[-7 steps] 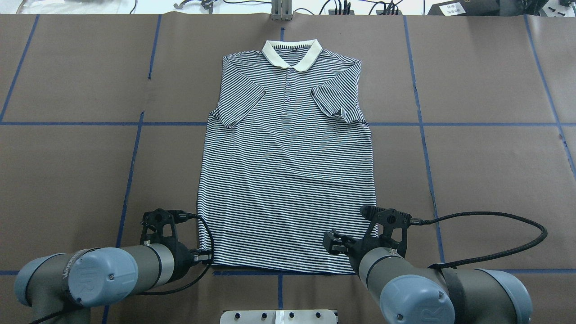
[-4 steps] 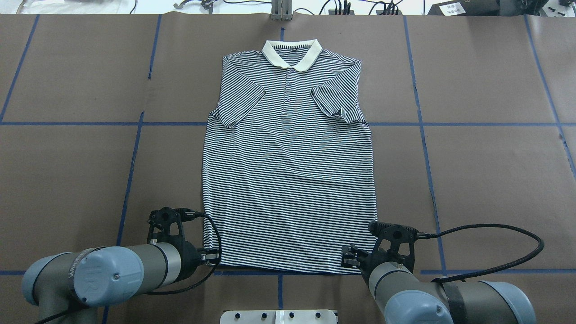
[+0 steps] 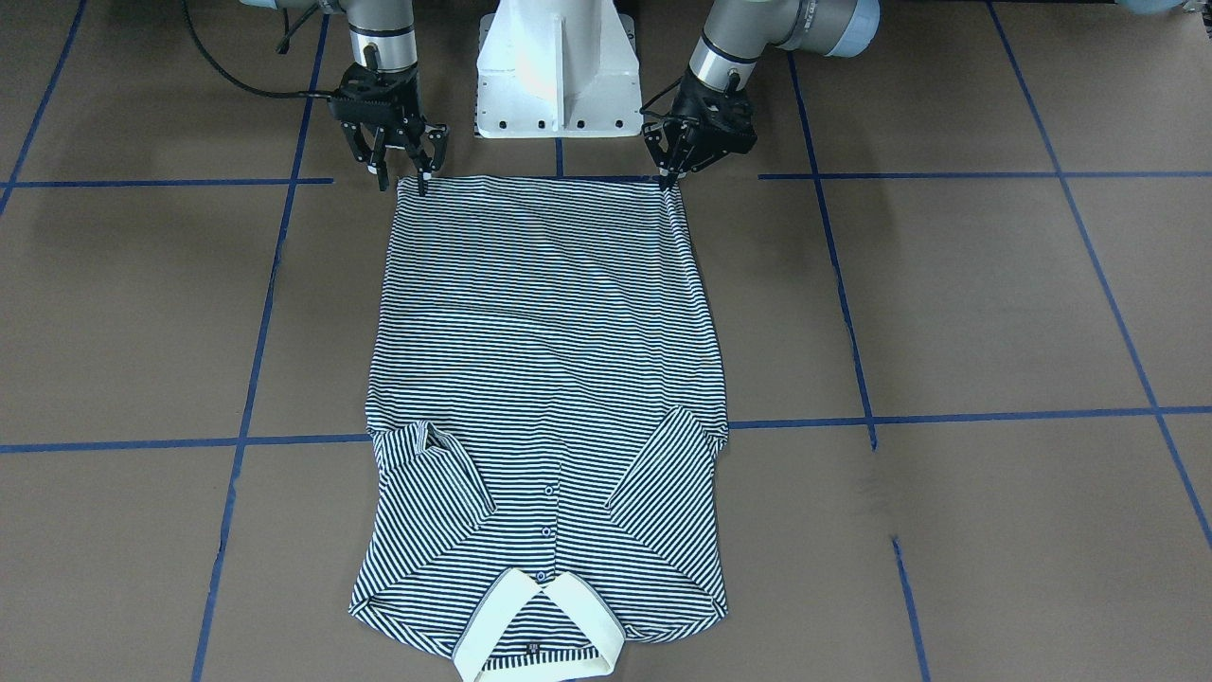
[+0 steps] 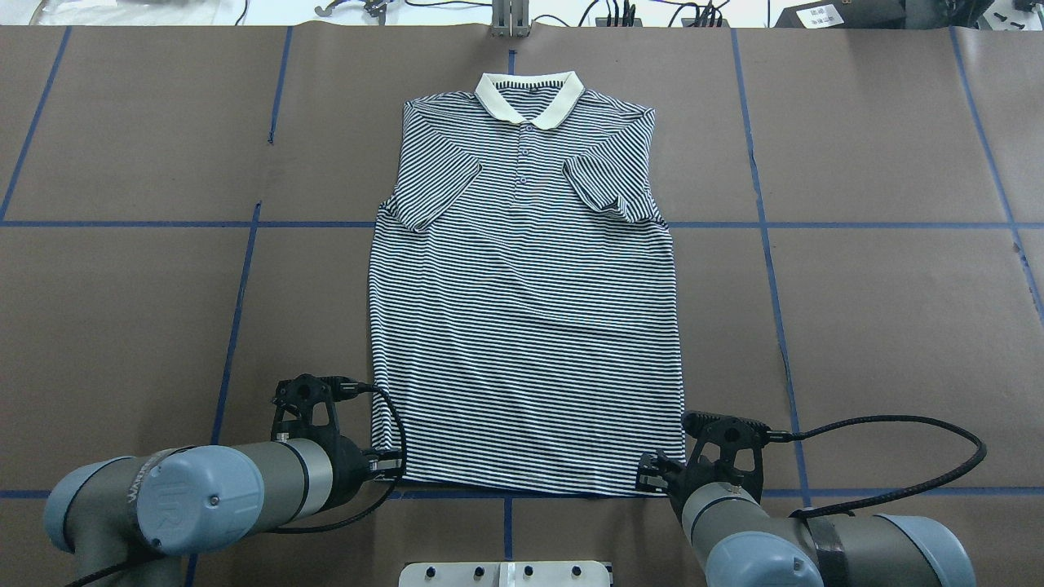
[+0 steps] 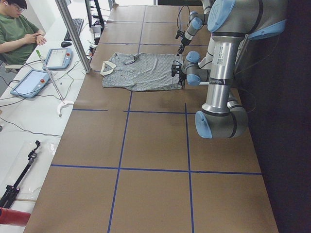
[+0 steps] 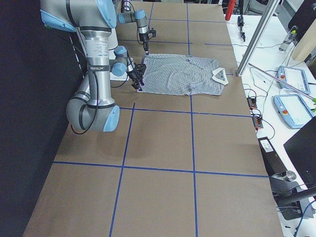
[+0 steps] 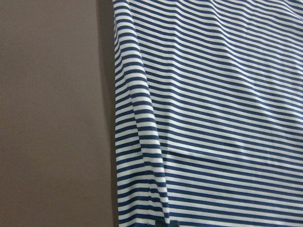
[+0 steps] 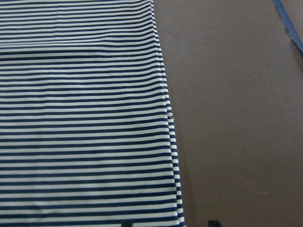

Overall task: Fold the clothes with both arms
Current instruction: 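Position both grippers at the hem corners and grasp the hem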

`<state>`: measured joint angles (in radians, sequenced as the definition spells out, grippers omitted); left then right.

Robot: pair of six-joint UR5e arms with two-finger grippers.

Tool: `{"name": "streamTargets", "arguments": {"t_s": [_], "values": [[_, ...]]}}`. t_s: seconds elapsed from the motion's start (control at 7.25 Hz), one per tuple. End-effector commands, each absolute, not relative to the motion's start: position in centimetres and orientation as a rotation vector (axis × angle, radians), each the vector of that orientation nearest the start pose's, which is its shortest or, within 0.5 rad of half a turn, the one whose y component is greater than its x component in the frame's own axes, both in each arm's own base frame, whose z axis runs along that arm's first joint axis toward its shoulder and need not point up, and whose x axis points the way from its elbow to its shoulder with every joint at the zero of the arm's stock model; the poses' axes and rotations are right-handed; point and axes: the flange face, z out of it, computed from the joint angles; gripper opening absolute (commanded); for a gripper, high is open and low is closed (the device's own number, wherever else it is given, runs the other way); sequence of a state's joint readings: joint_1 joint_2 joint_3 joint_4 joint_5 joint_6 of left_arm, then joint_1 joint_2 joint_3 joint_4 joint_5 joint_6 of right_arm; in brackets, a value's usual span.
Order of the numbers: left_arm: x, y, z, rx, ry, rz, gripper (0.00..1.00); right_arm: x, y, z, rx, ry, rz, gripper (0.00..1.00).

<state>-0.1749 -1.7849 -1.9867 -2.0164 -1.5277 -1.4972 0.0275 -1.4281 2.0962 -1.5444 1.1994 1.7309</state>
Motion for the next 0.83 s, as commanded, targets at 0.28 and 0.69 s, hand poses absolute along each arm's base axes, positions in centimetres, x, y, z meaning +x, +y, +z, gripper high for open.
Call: {"name": "streamTargets", "arguments": {"t_s": [0.28, 0.69], "values": [[51.1, -22.94, 30.48, 0.167, 1.068, -0.111, 0.0, -50.42, -18.08, 35.59, 0.308, -0.697, 0.3, 0.54], [51.08, -22.82, 30.37, 0.164, 1.073, -0.108, 0.0, -50.81, -17.63, 35.75, 0.306, -0.695, 0.293, 0.51]]}}
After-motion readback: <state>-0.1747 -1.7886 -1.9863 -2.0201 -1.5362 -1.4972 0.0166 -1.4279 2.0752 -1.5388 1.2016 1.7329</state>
